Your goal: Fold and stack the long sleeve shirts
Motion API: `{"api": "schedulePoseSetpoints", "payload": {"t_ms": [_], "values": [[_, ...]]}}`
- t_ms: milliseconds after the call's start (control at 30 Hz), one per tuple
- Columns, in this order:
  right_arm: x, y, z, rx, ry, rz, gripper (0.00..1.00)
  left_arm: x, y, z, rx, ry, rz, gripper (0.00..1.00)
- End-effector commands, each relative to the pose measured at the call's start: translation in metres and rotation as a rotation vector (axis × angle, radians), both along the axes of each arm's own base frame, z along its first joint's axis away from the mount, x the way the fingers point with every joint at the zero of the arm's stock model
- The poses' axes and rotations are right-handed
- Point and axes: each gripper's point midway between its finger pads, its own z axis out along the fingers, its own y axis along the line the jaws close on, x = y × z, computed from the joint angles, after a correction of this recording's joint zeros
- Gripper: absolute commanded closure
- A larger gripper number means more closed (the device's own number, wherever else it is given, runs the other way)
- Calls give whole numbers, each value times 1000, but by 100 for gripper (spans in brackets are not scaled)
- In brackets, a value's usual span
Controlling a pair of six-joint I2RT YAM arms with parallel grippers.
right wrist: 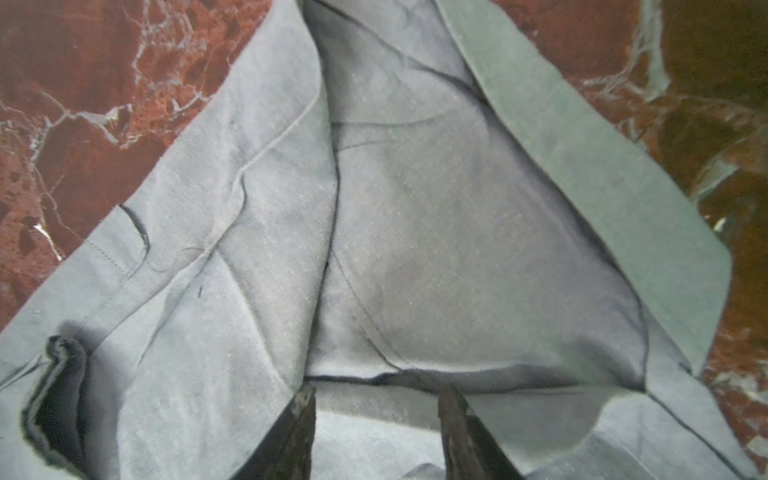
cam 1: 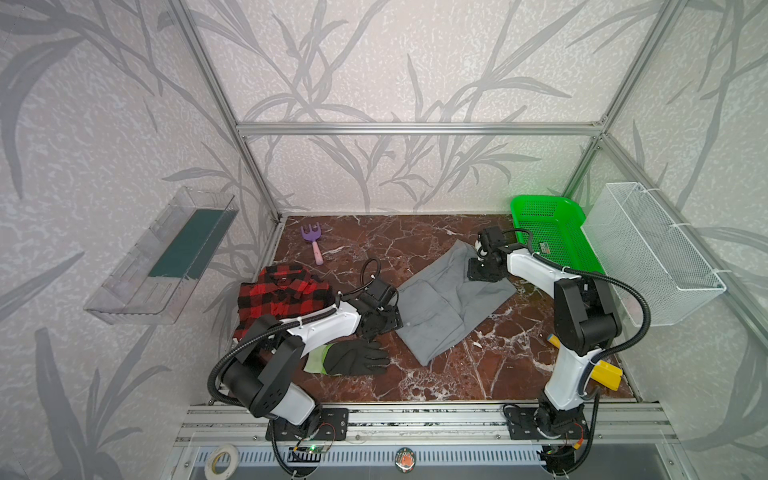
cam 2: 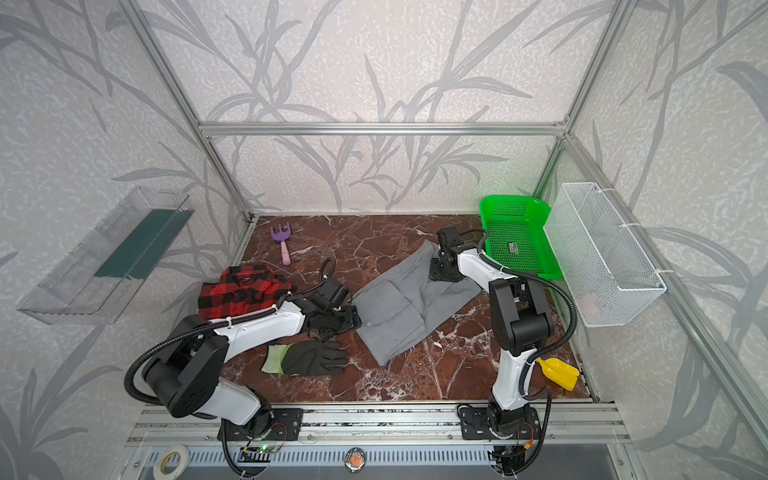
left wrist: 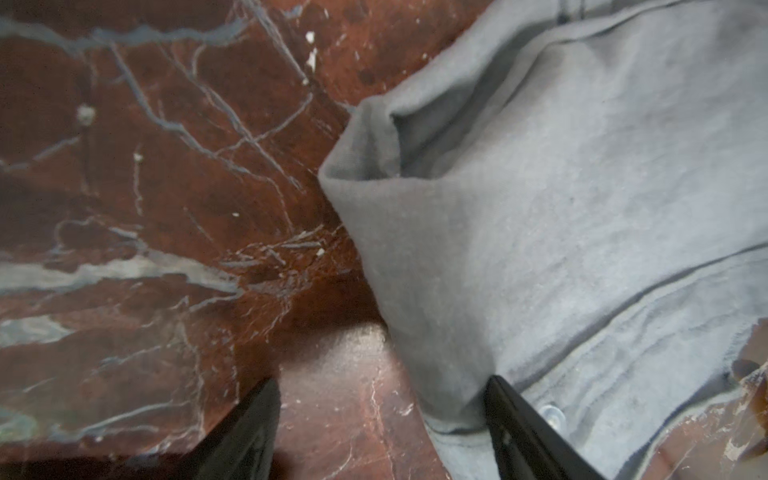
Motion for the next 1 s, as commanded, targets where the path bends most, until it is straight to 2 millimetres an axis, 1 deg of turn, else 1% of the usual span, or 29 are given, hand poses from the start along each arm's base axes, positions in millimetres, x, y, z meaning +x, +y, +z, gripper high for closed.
{"api": "schedulePoseSetpoints", "payload": {"t_ms": [0, 67, 200, 300, 367, 400, 467, 533, 567, 633, 700, 767, 800, 833, 900, 967], "values": [[-18, -10, -24, -41, 67, -23, 53, 9, -6, -1, -3, -4, 6, 21], [-27, -14, -31, -51, 82, -39, 54, 12, -8, -4, 3, 1, -2, 21], [-53, -14, -40, -5, 121, -61, 54, 21, -11, -10, 12, 8, -16, 21], [-80, -12, -45, 48, 149, -72, 54, 33, -6, -12, 23, 2, -14, 21], [-99, -8, -46, 98, 164, -74, 54, 43, -2, -10, 34, -11, -14, 21], [-108, -5, -41, 126, 154, -75, 54, 49, 0, -9, 35, -18, -17, 21], [-126, 3, -37, 159, 154, -64, 54, 59, 4, -5, 37, -28, -13, 21], [-145, 12, -29, 177, 150, -44, 54, 67, 5, -1, 4, -30, 3, 21], [-152, 16, -25, 189, 145, -37, 53, 71, 7, 2, -8, -37, 13, 21], [-162, 25, -10, 242, 128, -36, 53, 76, 13, 9, -19, -53, 23, 21], [-161, 21, 9, 251, 76, -56, 51, 76, 18, 17, -13, -68, 24, 21], [-151, 9, 32, 211, -26, -75, 44, 72, 21, 21, -12, -79, 18, 21], [-144, 0, 43, 180, -73, -86, 39, 67, 22, 22, -17, -76, 13, 21], [-138, -7, 53, 161, -103, -90, 36, 62, 23, 22, -22, -70, 11, 21], [-128, -17, 65, 138, -125, -89, 32, 51, 22, 19, -41, -55, 0, 20], [-121, -23, 68, 132, -120, -92, 31, 39, 21, 13, -63, -31, -6, 20]]}}
